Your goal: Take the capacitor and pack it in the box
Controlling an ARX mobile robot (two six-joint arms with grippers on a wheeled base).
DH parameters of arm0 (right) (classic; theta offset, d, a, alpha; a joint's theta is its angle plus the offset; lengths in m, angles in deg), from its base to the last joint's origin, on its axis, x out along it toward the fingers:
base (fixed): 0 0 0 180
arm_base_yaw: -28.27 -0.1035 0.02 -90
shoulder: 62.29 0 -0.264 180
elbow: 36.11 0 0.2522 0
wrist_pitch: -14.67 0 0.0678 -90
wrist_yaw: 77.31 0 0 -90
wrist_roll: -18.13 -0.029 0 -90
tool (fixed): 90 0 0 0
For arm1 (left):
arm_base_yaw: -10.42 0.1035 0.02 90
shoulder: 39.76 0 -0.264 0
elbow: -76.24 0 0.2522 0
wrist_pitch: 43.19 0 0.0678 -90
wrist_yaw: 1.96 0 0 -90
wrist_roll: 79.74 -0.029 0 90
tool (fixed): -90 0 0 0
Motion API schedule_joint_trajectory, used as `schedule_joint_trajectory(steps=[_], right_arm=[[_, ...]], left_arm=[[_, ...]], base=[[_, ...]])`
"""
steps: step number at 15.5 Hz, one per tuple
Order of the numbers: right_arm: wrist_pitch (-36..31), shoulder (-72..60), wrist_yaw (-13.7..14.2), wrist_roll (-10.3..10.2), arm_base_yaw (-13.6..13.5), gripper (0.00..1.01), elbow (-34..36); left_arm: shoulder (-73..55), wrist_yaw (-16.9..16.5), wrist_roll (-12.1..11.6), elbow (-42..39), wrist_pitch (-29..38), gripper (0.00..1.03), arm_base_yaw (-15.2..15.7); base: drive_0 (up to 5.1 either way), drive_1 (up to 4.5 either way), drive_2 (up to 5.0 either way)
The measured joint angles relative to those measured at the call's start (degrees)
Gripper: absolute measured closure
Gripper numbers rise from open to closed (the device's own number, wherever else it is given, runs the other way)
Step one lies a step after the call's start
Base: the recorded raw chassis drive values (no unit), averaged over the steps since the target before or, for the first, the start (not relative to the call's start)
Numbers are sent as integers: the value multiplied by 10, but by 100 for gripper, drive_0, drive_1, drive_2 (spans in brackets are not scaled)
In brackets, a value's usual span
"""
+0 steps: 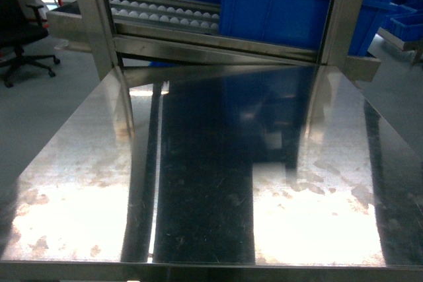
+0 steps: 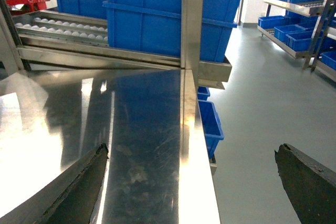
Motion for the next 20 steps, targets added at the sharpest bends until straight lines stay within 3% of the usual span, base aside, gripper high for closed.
schedule_joint_trajectory(steps=[6, 12, 20], right_arm=[[0, 0, 0, 0, 0, 3, 0], [0, 0, 0, 0, 0, 3, 0], [0, 0, 0, 0, 0, 3, 0]], left_arm=[[130, -4, 0, -66, -69, 59, 5], [271, -4, 0, -67, -195, 59, 5], [391, -4, 0, -67, -311, 59, 5]], base=[[0, 0, 0], [0, 0, 0], [0, 0, 0]])
